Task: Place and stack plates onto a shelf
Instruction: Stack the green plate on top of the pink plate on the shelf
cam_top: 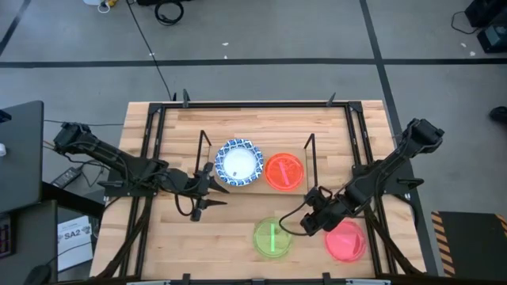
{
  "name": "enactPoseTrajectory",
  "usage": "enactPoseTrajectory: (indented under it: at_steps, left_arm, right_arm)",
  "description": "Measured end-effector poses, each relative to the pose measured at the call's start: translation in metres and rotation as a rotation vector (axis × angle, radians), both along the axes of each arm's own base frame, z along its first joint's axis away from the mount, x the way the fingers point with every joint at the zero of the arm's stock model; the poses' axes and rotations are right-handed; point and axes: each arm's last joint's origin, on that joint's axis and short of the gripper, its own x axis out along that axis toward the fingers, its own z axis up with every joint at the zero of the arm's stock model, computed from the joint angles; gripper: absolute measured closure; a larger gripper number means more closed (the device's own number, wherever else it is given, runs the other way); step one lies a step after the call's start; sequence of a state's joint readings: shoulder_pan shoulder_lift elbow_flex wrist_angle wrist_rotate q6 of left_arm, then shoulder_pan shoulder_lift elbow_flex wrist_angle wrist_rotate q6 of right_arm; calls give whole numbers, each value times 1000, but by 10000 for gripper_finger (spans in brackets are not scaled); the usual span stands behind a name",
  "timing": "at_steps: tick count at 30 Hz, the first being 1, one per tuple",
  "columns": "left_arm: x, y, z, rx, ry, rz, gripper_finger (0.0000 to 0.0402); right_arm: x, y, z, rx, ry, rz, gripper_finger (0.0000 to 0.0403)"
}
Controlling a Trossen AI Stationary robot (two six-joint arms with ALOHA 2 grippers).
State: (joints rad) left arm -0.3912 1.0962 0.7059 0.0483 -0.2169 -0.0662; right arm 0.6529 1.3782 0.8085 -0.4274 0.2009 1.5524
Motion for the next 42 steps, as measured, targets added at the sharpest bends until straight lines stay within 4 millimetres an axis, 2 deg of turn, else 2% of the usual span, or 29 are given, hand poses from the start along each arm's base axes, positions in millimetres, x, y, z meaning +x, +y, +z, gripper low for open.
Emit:
enactPoseTrajectory:
  at_steps: [10,16,28,35,42]
  left_arm:
    - [0,0,0,-1,-1,0,233]
    - [0,0,0,-1,-1,0,233]
    - [0,0,0,-2,-3,0,233]
    - [0,0,0,-2,-3,0,233]
    - [0,0,0,-2,-3,0,233]
  right_arm:
    - [26,22,-47,16,52,29,208]
    - [35,28,-65,23,42,29,209]
    - [41,28,-71,20,9,-19,209]
    - [48,28,-85,19,19,-24,209]
    - [49,27,-82,18,0,-35,224]
